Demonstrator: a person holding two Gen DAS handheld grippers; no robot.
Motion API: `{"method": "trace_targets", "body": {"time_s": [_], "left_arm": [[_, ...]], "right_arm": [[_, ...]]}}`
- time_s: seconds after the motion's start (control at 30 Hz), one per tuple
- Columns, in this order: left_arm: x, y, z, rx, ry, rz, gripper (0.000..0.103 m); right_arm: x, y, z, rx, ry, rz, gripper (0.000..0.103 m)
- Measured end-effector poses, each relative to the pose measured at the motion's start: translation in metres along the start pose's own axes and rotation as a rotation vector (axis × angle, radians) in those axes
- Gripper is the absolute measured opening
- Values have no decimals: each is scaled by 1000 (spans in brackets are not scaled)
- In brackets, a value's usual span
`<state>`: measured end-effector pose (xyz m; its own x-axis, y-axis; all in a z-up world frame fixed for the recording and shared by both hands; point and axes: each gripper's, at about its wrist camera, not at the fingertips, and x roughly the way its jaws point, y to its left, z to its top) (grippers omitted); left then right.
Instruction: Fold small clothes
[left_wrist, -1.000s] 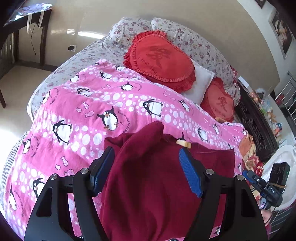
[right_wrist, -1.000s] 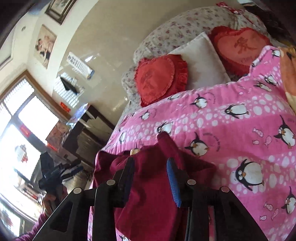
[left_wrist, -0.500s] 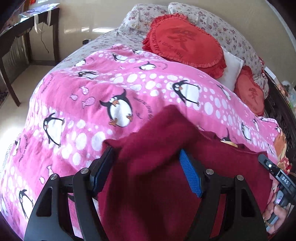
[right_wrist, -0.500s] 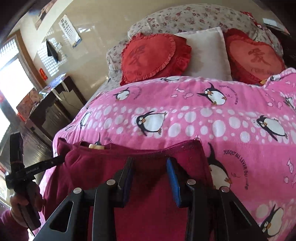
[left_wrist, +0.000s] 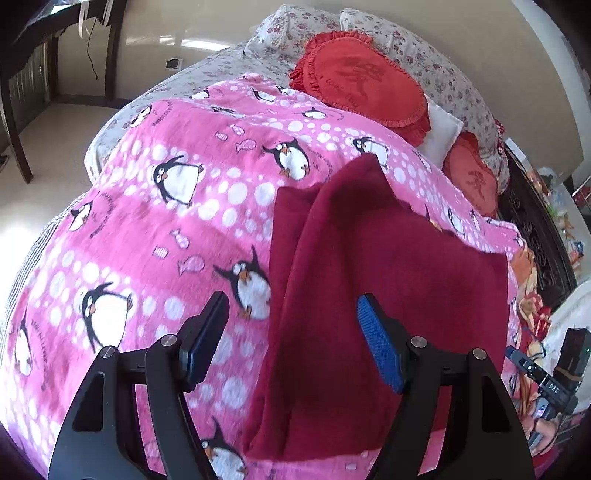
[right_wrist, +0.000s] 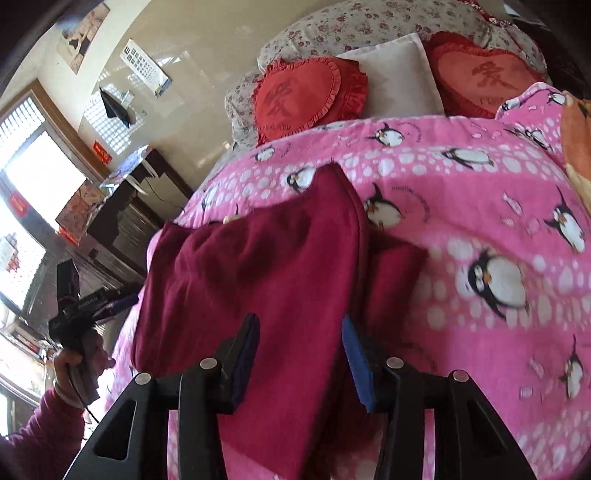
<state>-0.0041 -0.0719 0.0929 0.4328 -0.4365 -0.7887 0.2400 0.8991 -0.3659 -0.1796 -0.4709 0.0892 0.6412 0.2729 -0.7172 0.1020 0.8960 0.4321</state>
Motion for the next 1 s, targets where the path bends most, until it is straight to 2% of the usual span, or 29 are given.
{"method": "trace_targets", "body": {"time_s": [0.1,0.2,0.23,0.33,0.47,0.57,0.67,0.77,0.83,0.93,0.97,1.0], "left_arm": [[-3,1,-24,37,27,19,73],[2,2,-42,66,53,49,73],[4,2,-46,69,60,55,73],[8,4,-56,55,73,67,73],[1,6,-57,54,57,73,73],[3,6,-58,57,57,85,73],[6,5,-59,54,65,100,73],[3,1,-58,81,51,141,73],[3,-1,-60,99,40,158,73],[5,-3,-61,104,31,169,73],[6,-3,-62,100,28,169,73],[6,-3,-62,96,25,166,73]], "right_arm": [[7,3,-32,5,62,-16,44],[14,9,-49,-14,63,-30,42],[16,12,-50,-34,65,-35,39],[20,20,-49,-101,71,-84,11],[5,26,-42,-165,64,-134,5],[9,14,-44,-145,87,-161,5],[23,14,-50,-184,120,-215,5],[12,12,-41,-141,119,-190,5],[0,15,-33,-143,101,-224,7],[-13,26,-23,-148,61,-218,14],[-16,32,-18,-140,51,-187,19],[-16,38,-13,-132,44,-156,30]]}}
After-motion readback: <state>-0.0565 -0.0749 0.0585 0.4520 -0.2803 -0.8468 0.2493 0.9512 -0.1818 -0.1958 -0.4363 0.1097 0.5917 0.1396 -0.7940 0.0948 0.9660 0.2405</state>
